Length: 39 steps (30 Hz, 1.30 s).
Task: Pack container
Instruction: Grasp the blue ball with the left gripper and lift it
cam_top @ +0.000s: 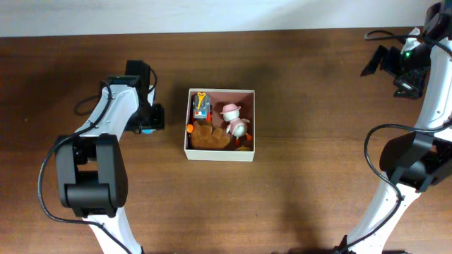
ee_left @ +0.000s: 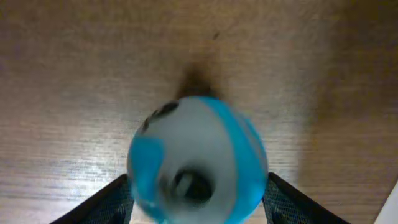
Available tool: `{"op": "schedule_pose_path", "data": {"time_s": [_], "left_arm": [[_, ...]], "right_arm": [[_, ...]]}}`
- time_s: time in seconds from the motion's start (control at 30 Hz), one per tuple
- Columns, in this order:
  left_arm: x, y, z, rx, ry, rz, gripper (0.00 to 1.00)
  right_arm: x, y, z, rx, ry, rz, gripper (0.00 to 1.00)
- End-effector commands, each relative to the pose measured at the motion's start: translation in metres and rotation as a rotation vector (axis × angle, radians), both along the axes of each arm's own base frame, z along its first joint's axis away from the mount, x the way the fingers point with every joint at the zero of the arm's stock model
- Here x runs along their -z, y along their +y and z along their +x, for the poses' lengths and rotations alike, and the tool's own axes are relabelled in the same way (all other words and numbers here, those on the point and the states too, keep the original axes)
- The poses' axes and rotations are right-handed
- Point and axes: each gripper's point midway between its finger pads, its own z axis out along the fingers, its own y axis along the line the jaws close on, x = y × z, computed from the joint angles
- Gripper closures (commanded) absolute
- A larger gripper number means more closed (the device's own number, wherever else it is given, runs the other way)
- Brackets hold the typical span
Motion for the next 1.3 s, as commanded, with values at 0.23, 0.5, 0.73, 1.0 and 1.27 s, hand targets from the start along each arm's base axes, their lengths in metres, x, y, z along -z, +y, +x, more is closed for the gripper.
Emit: {"op": "schedule_pose_path", "data": {"time_s": [0.23,0.5,0.73,1.0,1.27], "left_arm": [[0.012,-0.007,0.011,0.012,-0.038,-0.027,0.33],[0.027,-0.007,0.026,0.013,-0.106,-0.03,0.34],[0.047,-0.007,0.026,0.012,-0.083,-0.029,0.59],[0.048,-0.008,0.034,0.013,-0.111,-0.03,0.83],[0.018,-0.012,0.036,0.016,-0.079,-0.051,0.83]], "right_arm": [[-0.005,0.005,0.0,-0.016,-0.015,0.011,0.01],[-0.005,0.005,0.0,-0.016,-0.015,0.011,0.01],[-0.005,0.005,0.0,-0.016,-0.015,0.01,0.01],[-0.005,0.005,0.0,-0.016,-0.015,0.011,0.01],[-0.005,0.004,0.0,-0.015,-0.015,0.01,0.01]]}}
